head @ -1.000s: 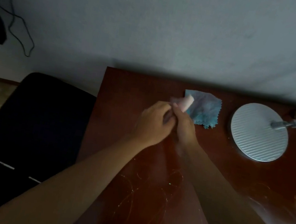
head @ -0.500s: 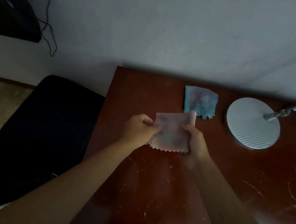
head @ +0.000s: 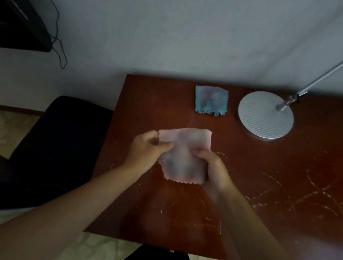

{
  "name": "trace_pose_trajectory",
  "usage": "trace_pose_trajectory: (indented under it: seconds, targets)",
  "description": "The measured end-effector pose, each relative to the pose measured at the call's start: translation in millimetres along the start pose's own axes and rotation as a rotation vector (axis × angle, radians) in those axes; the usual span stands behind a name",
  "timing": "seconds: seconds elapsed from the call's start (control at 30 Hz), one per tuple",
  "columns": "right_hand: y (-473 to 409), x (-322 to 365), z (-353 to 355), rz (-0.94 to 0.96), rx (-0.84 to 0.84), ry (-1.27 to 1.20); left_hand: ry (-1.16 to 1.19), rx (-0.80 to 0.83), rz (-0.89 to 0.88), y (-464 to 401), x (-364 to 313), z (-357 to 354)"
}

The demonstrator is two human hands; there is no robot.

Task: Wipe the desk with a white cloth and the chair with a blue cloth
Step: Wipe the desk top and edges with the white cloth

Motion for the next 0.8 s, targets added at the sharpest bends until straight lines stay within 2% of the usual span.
trace_pose_trajectory:
  seconds: [0.07,0.2,0.33,0.4,0.53,0.63,0.73,0.8]
  targets:
    - [5,-2,-1,0.015,0.019,-0.027,-0.092,-0.026,-0.239,13,-8,1]
    - [15,-2,-8,0.069,0.108,-0.064,-0.097,0.054,-0.423,41,-29,5]
    - [16,-6,-16,0.060,0.128,-0.032,-0.315,-0.001,-0.668,57,-41,18]
    - [17,-8,-25,0.052,0.155,-0.062,-0.293,0.004,-0.584,55,-36,28]
    - [16,-8,-41,0.044,0.181,-0.187,-0.187,0.008,-0.217,28,-6,48]
    - [12,-8,-51,0.043,0.157,-0.197,-0.101,0.022,-0.017,9,22,57]
    - [1,-7,-66,0.050,0.018,-0.092,-0.195,0.012,0.008,-5,49,71]
    - [-12,1,-73,0.107,-0.207,0.115,-0.278,-0.027,-0.027,-10,67,85]
Point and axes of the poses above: each hand's wrist, its own y-axis away from the middle knuckle, its own z-axis out of the back of the hand, x = y × z, the point moved 1 cm from there along -y, towards the middle knuckle, and after that the axes turned 15 degrees about y, right-handed, at the moved point
